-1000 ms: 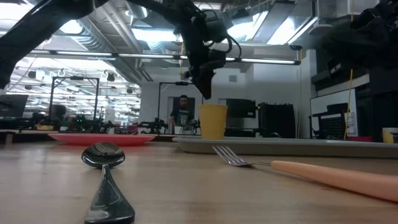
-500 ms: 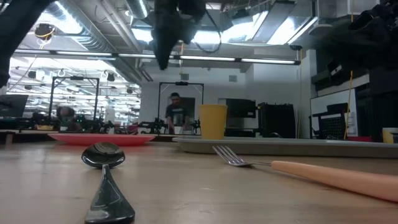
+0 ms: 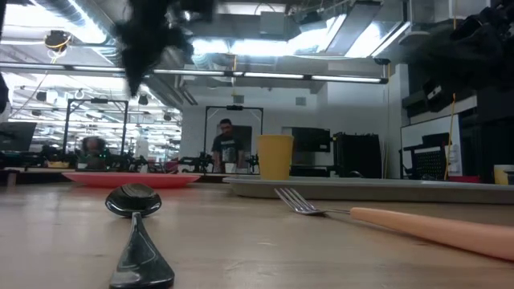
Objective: Pick and place plate/cup/fork/spoon on tray
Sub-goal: Put the pink plate on the gray tray to the right of the yellow cup
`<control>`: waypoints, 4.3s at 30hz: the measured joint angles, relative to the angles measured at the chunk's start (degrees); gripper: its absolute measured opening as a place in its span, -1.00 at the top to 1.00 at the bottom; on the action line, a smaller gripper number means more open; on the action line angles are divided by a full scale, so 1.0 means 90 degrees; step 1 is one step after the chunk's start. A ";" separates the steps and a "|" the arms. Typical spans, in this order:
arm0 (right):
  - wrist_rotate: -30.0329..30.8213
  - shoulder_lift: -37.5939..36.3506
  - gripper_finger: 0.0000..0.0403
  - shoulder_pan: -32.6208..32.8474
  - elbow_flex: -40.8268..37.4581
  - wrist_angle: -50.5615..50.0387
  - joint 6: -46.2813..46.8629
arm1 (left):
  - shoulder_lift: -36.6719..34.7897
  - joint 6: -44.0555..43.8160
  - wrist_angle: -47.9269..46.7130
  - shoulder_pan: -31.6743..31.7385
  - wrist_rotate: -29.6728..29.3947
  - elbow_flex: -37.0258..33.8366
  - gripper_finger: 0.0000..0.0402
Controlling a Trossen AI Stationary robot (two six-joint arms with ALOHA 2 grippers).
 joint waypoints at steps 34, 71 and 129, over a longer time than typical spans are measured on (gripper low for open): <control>0.0007 0.0000 0.53 0.0000 -0.0002 -0.0070 -0.0049 | -0.0773 -0.1929 0.3870 -0.2932 -0.2015 -0.3943 0.82; 0.0010 0.0000 0.53 -0.0002 0.0000 -0.0068 -0.0182 | -0.0766 -0.1505 0.3887 -0.2869 -0.2294 -0.3309 0.45; 0.0010 0.0002 0.53 0.0000 0.0000 -0.0066 -0.0151 | -0.0770 -0.0988 0.5982 -0.1994 -0.2567 -0.5079 0.95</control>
